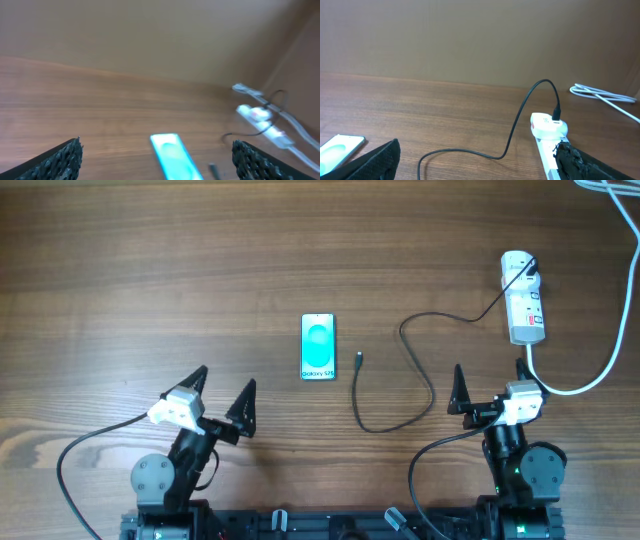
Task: Plug charger to phone and switch on socket
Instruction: 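Move the left gripper forward over the light-blue phone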
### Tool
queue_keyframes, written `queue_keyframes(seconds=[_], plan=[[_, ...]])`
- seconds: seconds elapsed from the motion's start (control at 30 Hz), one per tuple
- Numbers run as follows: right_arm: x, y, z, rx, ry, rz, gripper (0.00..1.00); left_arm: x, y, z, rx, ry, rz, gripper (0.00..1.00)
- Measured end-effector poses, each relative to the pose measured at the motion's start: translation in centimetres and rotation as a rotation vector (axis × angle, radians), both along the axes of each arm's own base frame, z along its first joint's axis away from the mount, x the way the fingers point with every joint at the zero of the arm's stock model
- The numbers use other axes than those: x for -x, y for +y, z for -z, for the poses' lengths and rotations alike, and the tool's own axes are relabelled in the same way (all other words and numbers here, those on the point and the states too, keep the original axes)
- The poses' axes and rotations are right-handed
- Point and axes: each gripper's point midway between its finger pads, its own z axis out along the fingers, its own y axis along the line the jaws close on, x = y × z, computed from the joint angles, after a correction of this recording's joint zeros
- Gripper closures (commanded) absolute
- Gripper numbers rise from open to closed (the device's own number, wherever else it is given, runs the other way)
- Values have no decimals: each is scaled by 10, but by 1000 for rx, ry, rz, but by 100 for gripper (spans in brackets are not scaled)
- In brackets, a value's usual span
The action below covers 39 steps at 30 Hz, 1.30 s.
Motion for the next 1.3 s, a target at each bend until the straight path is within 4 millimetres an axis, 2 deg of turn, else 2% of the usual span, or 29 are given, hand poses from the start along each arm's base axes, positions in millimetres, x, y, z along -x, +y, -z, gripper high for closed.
queue_keyframes(seconds=[0.2,0.43,0.63,0.87,1.03,1.13,1.3], plan=[[0,0,0,0,0,0,0,7,-13,-23,120,-42,87,0],[0,0,0,0,0,0,0,14,-20,-42,149,-75,140,0],[0,0,0,0,0,0,0,11,-20,-82,159,-14,137,0],[0,0,0,0,0,3,0,-27,-21,-76,149,451,115,0],[0,0,0,0,0,3,0,-62,-31,-87,196,568,170,0],[0,0,0,0,0,2,0,-69,-45,-81,233,613,263,1],[0,0,0,0,0,3,0,-67,-65,-55,260,748,337,1]])
